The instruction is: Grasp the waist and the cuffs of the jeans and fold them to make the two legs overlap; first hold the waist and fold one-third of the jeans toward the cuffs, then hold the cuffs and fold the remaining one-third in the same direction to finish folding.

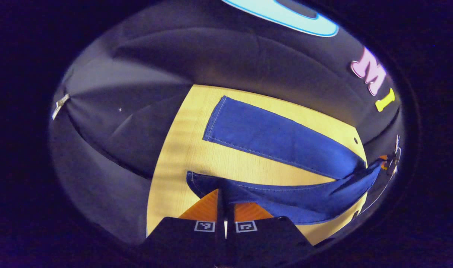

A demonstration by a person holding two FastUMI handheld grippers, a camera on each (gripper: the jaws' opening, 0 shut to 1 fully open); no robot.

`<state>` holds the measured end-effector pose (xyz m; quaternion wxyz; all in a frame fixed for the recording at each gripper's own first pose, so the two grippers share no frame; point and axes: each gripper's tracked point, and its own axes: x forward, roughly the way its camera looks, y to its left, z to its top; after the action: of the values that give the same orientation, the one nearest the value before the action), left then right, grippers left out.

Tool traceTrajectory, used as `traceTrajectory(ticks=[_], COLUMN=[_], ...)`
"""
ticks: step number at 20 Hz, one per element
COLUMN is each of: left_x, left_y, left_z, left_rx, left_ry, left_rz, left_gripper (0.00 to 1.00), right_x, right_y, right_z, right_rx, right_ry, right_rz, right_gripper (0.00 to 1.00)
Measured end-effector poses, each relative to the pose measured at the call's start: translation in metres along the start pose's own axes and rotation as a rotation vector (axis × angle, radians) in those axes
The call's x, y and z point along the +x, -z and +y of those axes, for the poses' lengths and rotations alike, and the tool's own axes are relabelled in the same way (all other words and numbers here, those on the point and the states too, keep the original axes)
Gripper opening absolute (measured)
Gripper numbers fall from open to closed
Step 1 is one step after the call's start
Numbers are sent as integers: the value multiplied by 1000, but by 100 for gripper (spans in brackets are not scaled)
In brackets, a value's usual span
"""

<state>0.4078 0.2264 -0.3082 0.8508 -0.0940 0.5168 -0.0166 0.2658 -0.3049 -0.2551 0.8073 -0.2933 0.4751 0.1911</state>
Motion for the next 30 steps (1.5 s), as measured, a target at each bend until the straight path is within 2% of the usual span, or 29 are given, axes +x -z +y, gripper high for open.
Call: traceTrajectory(ticks=[2,3,5,7,10,11,13,15,16,17,18,19,20,21,22,23,24,25,28,30], left_x=[43,62,93,119,137,139,136,133,127,128,125,122,117,111,103,76,77,61,32,25], left_y=[-24,-33,-41,-43,-50,-56,-69,-83,-87,-86,-81,-85,-92,-101,-113,-124,-128,-128,-125,-120], left_z=[0,-1,-1,-2,-12,-13,-11,-8,1,5,0,1,-2,-3,-3,-1,0,-4,-16,-35], left_rx=[-10,-1,37,76,49,23,-114,-298,-326,-313,-306,-292,-281,-264,-236,-193,-144,-88,94,150], left_ry=[18,19,3,-2,29,54,96,106,66,36,35,18,6,-13,-40,-61,-96,-122,-219,-219], left_rz=[28,45,88,135,135,112,49,-34,-63,-63,-56,-70,-100,-150,-215,-283,-335,-361,-442,-515], left_gripper=[5,6,6,6,6,6,6,7,10,13,31,47,54,58,80,89,98,97,97,97], right_x=[27,38,57,78,96,92,83,81,82,85,86,85,83,76,69,60,50,39,6,0], right_y=[1,1,0,-1,-7,-12,-17,-18,-16,-14,-13,-10,-12,-12,-12,-10,-9,-6,2,6], right_z=[-12,-19,-33,-31,-31,-35,-50,-51,-46,-45,-42,-43,-41,-38,-35,-32,-28,-23,-1,17], right_rx=[265,347,413,477,744,826,900,875,845,819,808,796,789,796,800,814,821,829,859,948], right_ry=[-59,-69,-53,-70,-134,-148,-124,-87,-82,-57,-39,-1,13,22,39,77,92,120,206,220], right_rz=[64,85,96,105,127,118,73,52,60,60,58,67,48,25,3,-25,-39,-65,-148,-201], right_gripper=[6,5,6,5,6,6,6,6,6,11,14,24,12,40,68,96,86,99,99,99])
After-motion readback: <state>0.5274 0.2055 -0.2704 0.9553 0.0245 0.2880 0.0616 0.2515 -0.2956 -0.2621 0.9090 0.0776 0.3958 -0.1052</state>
